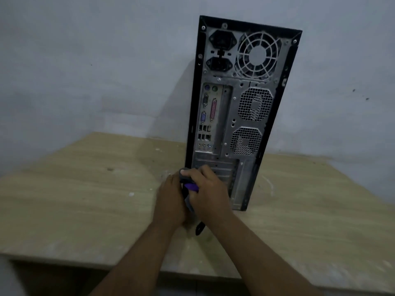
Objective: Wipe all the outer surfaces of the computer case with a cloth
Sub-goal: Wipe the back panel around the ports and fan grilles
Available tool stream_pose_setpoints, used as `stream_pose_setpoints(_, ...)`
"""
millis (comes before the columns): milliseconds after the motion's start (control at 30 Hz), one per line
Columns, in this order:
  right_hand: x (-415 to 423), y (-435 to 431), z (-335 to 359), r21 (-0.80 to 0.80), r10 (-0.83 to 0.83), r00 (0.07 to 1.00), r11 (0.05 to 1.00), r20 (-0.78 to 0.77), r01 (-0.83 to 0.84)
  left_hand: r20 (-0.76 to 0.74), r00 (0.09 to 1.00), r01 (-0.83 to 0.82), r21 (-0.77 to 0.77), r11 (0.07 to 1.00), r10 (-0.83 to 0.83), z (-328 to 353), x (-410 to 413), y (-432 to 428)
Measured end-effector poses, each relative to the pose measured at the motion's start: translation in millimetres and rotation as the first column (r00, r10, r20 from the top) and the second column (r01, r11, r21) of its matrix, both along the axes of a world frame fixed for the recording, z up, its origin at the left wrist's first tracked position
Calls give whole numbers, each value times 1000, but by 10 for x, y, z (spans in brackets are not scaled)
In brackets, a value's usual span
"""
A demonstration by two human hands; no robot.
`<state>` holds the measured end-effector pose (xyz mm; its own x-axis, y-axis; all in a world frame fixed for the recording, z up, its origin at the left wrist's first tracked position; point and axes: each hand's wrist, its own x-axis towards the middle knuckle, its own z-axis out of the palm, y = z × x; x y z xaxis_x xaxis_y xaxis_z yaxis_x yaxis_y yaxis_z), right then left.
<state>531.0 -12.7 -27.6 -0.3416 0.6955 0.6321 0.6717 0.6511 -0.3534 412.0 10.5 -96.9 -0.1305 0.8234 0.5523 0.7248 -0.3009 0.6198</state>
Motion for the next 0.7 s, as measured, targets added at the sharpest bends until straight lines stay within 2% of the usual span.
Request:
stream_pose_setpoints(133, 11, -10, -250, -91, -4, 999, 996, -44, 0, -153, 982, -153, -294, 943, 112, -3, -39, -59)
stream_pose_setpoints(233, 9, -50, -353, -180, -21, 998, 984, -59, 10, -192, 968, -222, -375, 900, 159, 63, -38, -122)
stream_pose_setpoints(300, 24, -66, -370, -202, -18, 999, 979, -51, 7, -131, 981, -185, -406, 895, 144, 115, -40, -132)
stream_pose_setpoints(367, 45, -75, -374, -239, -2, 1000, 971, -32, -6, -44, 997, -71, -412, 908, 58, 81, -108, -132)
stream_pose_setpoints(433, 68, -93, -377, -291, 18, 1000, 957, -20, -23, 143, 989, 88, -371, 924, -37, -10, -212, -122)
stream_pose_setpoints(533, 85, -102, -393, -313, 25, 999, 950, 29, -14, 388, 918, 222, -325, 919, -84, 80, -230, -242)
stream_pose_setpoints(600, 78, -107, -410, -323, 23, 992, 946, 125, 18, 458, 884, 251, -295, 922, -95, 163, -179, -310)
stream_pose_setpoints(700, 58, -132, -408, -318, -21, 976, 944, 219, 91, 482, 875, 195, -263, 945, -47, 232, -111, -333)
